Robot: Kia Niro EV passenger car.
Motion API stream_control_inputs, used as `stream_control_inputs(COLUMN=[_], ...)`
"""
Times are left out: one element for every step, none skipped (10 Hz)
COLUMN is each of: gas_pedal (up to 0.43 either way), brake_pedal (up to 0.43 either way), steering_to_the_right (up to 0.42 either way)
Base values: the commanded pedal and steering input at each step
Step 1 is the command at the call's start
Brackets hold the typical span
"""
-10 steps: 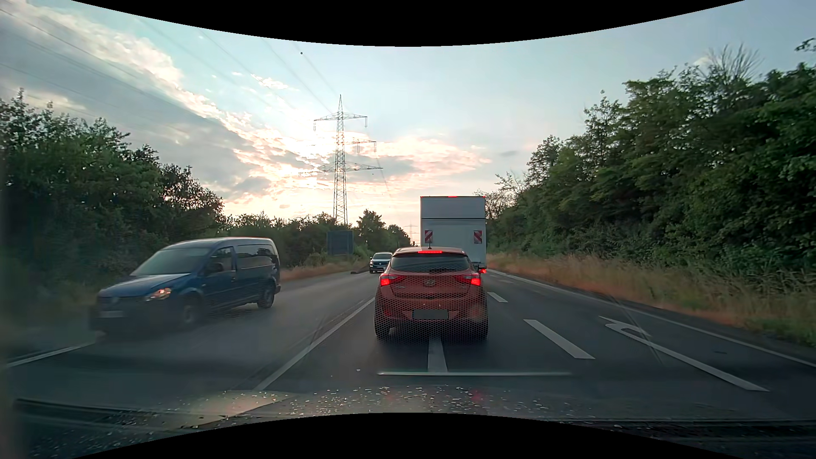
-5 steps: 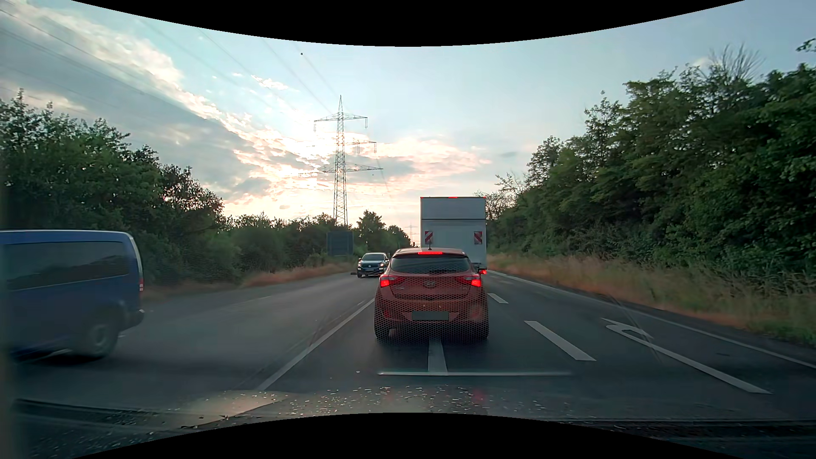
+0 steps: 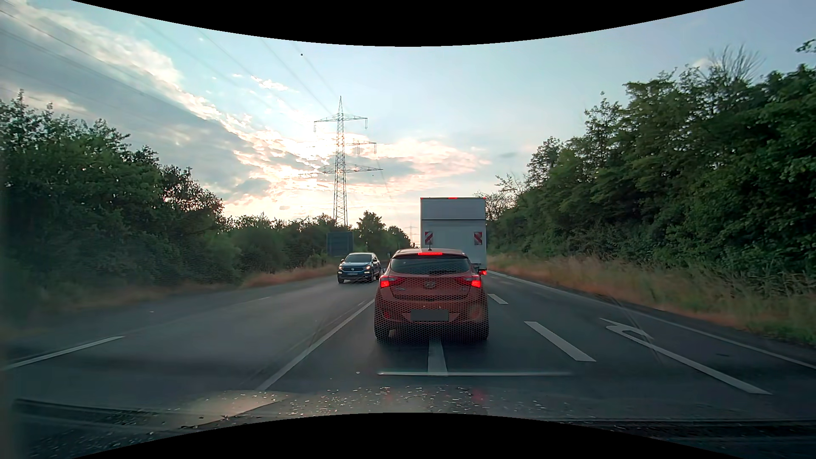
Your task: Follow the waypoints while adhering to traffic rules and regulations
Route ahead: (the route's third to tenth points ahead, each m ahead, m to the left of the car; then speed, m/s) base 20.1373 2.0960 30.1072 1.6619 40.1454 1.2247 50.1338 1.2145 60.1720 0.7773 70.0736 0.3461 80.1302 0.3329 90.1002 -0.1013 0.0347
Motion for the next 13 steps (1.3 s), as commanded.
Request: stream_control_inputs(gas_pedal=[0.0, 0.0, 0.0, 0.0, 0.0, 0.0, 0.0, 0.0, 0.0, 0.0, 0.0, 0.0, 0.0], brake_pedal=[0.244, 0.244, 0.244, 0.244, 0.244, 0.244, 0.244, 0.244, 0.244, 0.244, 0.244, 0.244, 0.244], steering_to_the_right=[-0.005, -0.005, -0.005, -0.005, -0.005, -0.005, -0.005, -0.005, -0.005, -0.005, -0.005, -0.005, -0.005])
